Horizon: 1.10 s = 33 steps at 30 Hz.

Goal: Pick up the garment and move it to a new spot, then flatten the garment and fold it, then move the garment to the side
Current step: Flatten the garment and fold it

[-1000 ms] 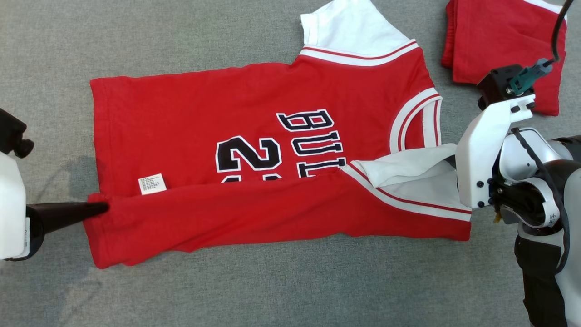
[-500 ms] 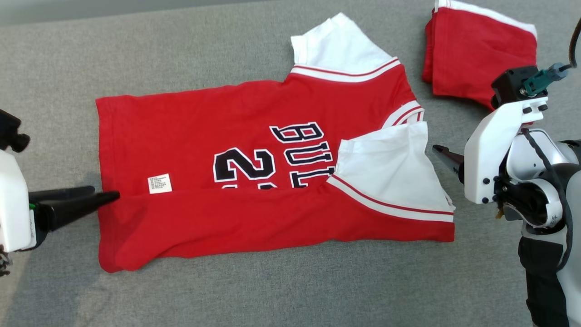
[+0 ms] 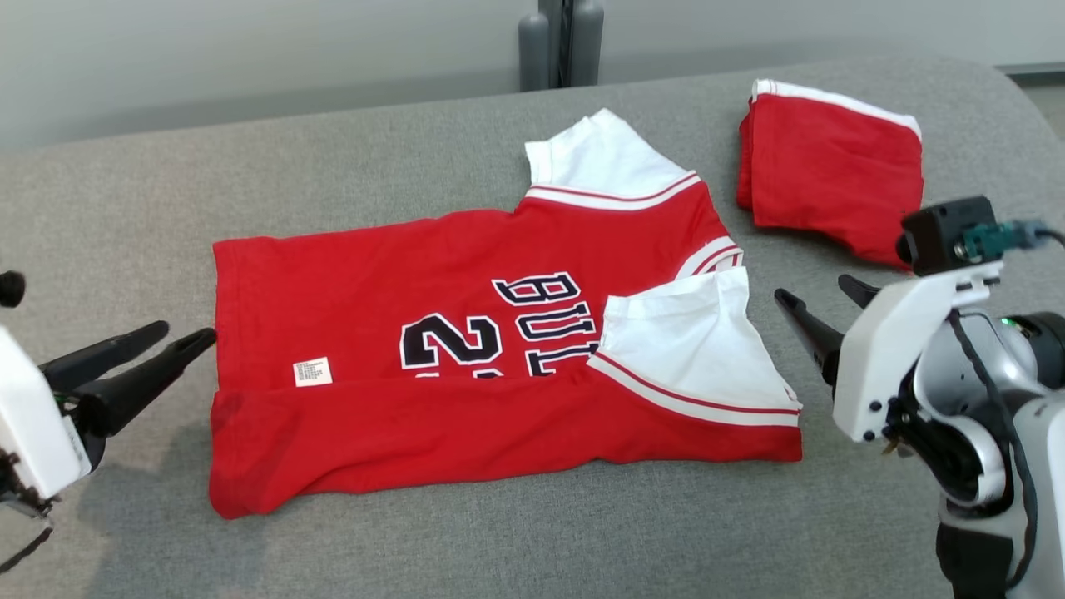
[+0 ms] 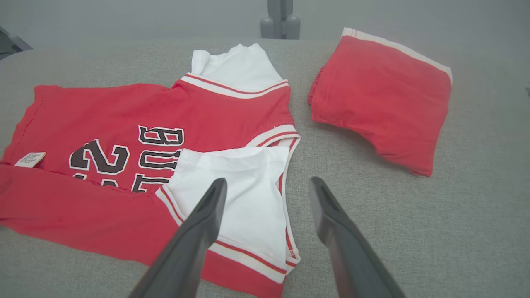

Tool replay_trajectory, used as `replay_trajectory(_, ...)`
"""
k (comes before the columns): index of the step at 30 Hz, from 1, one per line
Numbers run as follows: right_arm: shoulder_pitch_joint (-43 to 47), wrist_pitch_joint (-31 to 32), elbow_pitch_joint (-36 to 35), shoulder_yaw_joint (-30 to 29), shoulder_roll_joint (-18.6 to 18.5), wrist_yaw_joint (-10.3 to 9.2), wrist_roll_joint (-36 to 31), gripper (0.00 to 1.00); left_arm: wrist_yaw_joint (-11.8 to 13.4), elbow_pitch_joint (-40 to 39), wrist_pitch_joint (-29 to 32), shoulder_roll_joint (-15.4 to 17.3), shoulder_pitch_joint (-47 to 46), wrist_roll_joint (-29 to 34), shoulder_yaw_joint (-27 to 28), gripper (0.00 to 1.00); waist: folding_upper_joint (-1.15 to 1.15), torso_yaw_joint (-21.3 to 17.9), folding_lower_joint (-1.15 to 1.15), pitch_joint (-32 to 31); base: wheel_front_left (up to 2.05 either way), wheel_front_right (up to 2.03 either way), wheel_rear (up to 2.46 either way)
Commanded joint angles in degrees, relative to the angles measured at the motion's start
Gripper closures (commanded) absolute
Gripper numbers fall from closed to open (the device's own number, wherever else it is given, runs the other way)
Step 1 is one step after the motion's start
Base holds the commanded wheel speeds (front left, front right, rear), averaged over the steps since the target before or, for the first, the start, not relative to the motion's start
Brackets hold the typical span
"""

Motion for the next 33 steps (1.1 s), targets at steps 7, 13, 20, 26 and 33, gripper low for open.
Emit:
replay_trajectory(7, 6.4, -14.4, -1.4, -2.2, -0.3, 0.01, 0.9, 0.00, 0.0, 0.6, -13.6, 1.3, 6.9, 6.5, 0.0, 0.00, 0.00, -0.1, 0.00, -2.9, 0.00, 0.00, 0.00)
replay_trajectory(13, 11.9, -26.3, 1.8, -4.6, -0.3, 0.01, 2.4, 0.00, 1.2, 3.6, -26.9, -0.4, 12.4, 11.4, 0.9, 0.00, 0.00, 0.0, 0.00, -4.1, 0.00, 0.00, 0.00)
replay_trajectory(20, 17.5, -40.1, 8.6, -6.0, -0.3, 0.01, 4.5, 0.00, 8.5, 4.9, -37.5, -6.6, 19.2, 17.0, 2.3, 0.00, 0.00, 0.3, 0.00, -5.0, 0.00, 0.00, 0.00)
replay_trajectory(26, 19.0, -44.0, 15.0, -3.9, -0.4, 0.01, 5.9, 0.00, 11.1, 6.5, -38.1, -10.9, 23.1, 20.2, 2.3, 0.00, 0.00, 0.5, 0.00, -5.2, 0.00, 0.00, 0.00)
replay_trajectory(33, 16.9, -44.0, 21.5, -2.2, -0.4, 0.01, 7.1, 0.00, 12.7, 10.3, -37.8, -15.0, 24.6, 19.9, 0.4, 0.00, 0.00, 0.3, 0.00, -4.8, 0.00, 0.00, 0.00)
